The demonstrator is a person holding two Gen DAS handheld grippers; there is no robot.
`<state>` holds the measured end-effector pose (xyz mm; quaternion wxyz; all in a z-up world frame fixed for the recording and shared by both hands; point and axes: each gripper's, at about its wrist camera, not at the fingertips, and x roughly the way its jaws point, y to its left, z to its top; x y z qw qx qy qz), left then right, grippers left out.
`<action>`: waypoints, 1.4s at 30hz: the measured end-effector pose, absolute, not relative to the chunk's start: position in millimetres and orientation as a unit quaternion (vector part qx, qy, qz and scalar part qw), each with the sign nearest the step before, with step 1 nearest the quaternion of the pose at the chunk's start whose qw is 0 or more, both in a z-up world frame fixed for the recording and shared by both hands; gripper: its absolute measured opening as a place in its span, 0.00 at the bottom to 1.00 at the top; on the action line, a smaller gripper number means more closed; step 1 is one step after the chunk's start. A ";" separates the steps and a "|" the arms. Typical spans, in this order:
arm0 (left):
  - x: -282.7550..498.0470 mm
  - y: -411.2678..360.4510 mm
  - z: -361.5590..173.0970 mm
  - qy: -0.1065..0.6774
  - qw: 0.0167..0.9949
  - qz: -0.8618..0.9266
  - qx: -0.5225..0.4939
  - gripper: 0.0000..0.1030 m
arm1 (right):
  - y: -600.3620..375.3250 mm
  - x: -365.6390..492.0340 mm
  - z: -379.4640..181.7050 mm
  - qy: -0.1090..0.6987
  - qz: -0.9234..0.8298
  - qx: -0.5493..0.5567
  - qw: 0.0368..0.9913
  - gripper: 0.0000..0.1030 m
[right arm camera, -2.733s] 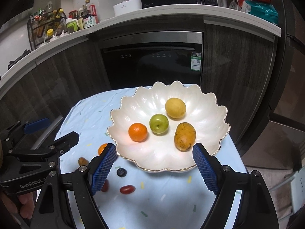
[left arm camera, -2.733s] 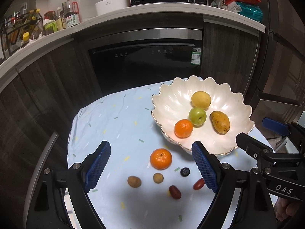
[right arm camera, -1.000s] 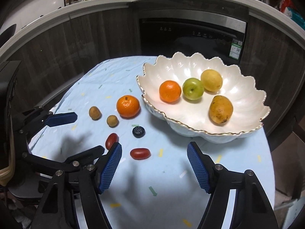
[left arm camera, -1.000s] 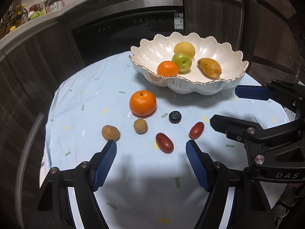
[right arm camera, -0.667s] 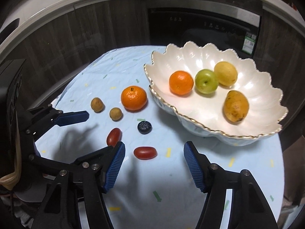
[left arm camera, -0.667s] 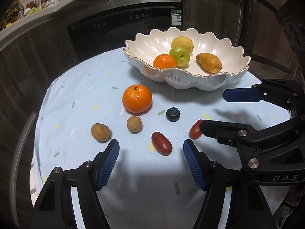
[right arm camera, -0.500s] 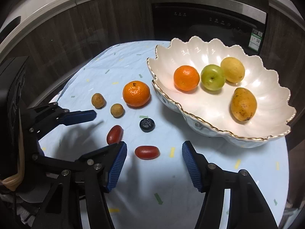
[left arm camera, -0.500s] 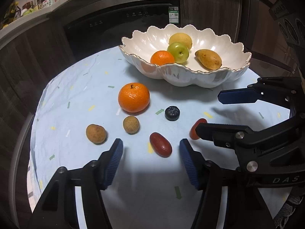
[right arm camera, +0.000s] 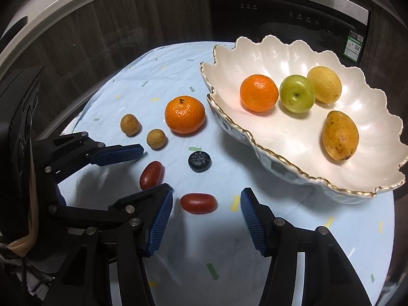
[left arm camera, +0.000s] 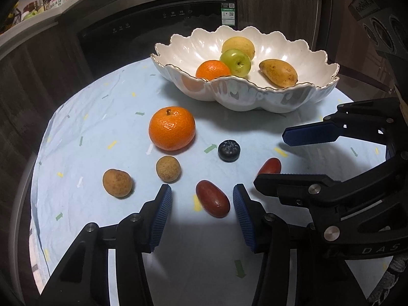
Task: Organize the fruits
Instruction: 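Close the left gripper on a red date while the right gripper grasps another date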
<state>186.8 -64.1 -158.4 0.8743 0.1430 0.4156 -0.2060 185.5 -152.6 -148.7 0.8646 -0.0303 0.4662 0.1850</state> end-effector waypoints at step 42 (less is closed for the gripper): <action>187.0 -62.0 -156.3 0.423 0.866 -0.236 0.124 0.25 | -140.9 205.5 -158.0 0.534 0.190 -0.015 0.824 0.30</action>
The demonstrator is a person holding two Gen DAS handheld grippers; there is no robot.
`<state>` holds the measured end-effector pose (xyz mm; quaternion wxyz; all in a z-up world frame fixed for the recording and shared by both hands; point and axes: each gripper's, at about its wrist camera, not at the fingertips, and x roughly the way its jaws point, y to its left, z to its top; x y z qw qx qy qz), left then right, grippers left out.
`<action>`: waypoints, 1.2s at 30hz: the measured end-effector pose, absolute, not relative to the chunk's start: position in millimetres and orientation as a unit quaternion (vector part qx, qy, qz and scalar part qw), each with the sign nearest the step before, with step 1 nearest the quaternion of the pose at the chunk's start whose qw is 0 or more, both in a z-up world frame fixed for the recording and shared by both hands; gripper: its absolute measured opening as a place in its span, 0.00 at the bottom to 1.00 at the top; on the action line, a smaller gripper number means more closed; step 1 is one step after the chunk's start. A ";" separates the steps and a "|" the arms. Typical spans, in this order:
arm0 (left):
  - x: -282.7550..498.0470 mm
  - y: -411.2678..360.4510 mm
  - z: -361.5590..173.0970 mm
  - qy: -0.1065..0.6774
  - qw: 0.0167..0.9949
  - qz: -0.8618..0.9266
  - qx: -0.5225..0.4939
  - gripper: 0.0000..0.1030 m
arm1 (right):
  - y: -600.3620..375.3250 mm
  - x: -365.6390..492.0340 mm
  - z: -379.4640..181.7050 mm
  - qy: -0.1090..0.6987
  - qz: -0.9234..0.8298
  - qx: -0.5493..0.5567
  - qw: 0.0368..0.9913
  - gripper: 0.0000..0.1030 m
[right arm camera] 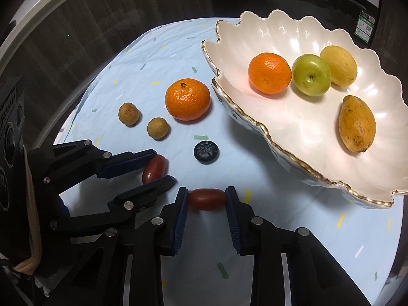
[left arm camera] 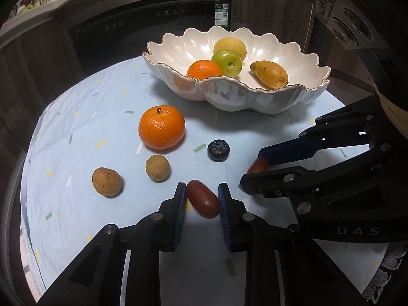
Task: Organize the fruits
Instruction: 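Close the left gripper on a red date while the right gripper grasps another date, then carry both red dates over the white bowl and open both grippers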
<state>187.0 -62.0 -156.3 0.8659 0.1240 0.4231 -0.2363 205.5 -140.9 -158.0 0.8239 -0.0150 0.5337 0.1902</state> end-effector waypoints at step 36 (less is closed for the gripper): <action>162.9 -69.6 -94.9 0.378 0.888 -0.229 0.128 0.24 | -169.3 163.9 -96.2 0.474 0.167 0.005 0.865 0.30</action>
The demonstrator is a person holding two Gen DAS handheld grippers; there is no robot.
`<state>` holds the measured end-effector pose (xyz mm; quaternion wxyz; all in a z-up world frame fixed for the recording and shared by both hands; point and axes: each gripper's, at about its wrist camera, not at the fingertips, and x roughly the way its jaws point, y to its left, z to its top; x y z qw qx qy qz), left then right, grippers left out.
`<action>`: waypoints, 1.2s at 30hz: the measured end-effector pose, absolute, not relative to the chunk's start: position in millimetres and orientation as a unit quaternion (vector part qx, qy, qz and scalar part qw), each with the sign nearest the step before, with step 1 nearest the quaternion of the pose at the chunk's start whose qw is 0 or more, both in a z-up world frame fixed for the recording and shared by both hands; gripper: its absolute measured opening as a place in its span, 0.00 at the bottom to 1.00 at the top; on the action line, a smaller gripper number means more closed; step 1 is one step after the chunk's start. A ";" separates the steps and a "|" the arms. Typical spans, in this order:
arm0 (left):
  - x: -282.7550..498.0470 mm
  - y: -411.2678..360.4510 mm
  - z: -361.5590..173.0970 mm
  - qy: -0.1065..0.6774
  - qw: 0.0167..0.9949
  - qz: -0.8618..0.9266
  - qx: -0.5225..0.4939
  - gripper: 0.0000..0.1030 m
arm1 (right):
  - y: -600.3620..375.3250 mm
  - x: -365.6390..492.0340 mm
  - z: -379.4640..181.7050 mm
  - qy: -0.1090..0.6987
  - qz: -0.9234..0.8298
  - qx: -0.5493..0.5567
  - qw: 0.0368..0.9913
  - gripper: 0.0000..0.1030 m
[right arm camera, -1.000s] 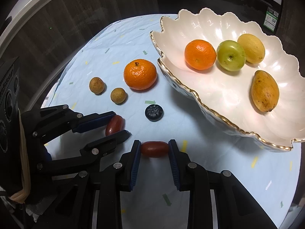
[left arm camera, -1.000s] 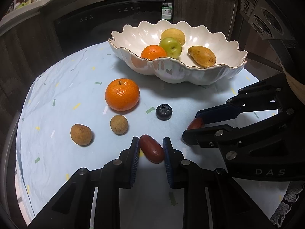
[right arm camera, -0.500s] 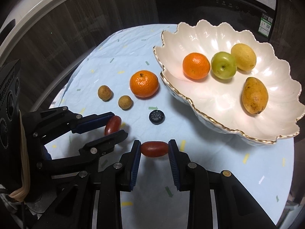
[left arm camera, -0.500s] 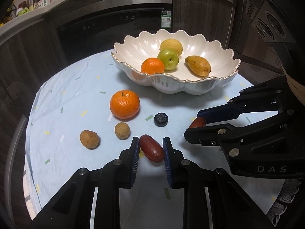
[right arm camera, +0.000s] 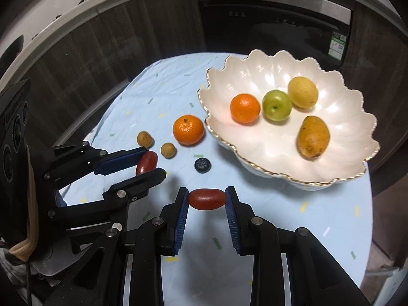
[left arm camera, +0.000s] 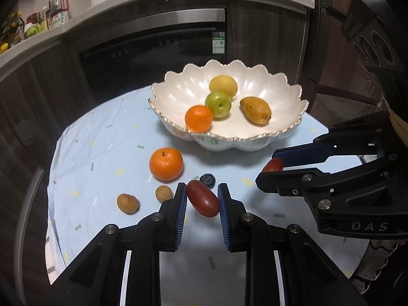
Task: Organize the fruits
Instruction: 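Carry both red dates over the white bowl and open both grippers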
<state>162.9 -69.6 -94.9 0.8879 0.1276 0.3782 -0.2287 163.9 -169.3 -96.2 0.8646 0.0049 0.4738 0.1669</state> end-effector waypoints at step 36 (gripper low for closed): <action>219.6 -131.5 -47.6 0.373 0.887 -0.244 0.119 0.24 | -241.5 192.6 -58.6 0.426 0.089 0.046 0.899 0.30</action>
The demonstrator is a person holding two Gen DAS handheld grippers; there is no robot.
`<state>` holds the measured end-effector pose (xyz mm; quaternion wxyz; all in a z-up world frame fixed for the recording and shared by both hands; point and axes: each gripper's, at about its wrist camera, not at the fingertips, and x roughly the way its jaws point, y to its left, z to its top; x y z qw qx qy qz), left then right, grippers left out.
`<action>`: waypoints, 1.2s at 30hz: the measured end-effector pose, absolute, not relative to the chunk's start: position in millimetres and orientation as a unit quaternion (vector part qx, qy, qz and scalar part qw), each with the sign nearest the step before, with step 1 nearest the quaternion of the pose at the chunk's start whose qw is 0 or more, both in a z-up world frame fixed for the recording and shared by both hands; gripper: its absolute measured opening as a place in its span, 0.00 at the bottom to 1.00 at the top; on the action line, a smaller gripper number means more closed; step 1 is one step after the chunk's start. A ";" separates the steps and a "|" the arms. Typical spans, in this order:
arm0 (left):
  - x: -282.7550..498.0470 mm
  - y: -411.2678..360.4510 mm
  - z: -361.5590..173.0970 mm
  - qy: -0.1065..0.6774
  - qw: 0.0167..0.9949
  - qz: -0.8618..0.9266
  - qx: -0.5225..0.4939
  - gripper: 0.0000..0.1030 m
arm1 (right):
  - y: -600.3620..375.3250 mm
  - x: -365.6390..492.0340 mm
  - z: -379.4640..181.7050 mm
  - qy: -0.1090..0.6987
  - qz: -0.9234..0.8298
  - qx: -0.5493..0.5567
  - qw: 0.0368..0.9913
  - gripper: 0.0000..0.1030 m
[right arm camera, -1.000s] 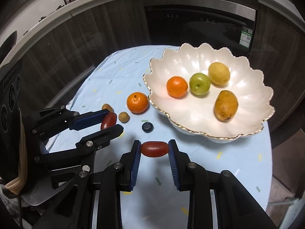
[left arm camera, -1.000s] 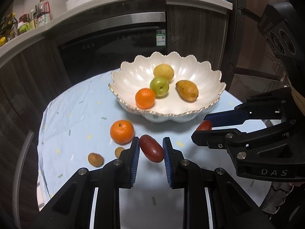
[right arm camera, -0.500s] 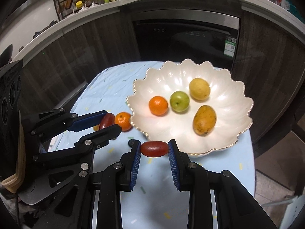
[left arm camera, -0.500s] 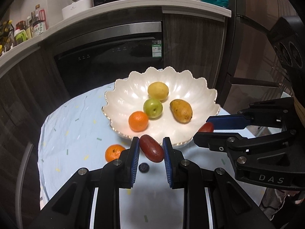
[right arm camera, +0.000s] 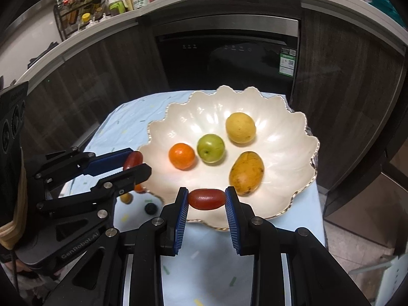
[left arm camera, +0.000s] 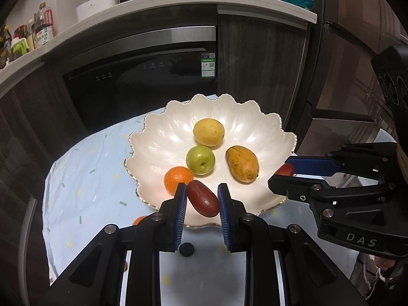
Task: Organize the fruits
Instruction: 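Carry both red dates over the white bowl and open both grippers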
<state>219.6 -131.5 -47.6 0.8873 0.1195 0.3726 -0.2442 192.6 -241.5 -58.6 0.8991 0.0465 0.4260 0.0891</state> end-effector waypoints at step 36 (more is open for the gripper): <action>239.9 -113.5 -49.7 0.395 0.898 -0.171 0.096 0.81 | -256.4 203.9 -61.1 0.417 0.017 0.054 0.907 0.74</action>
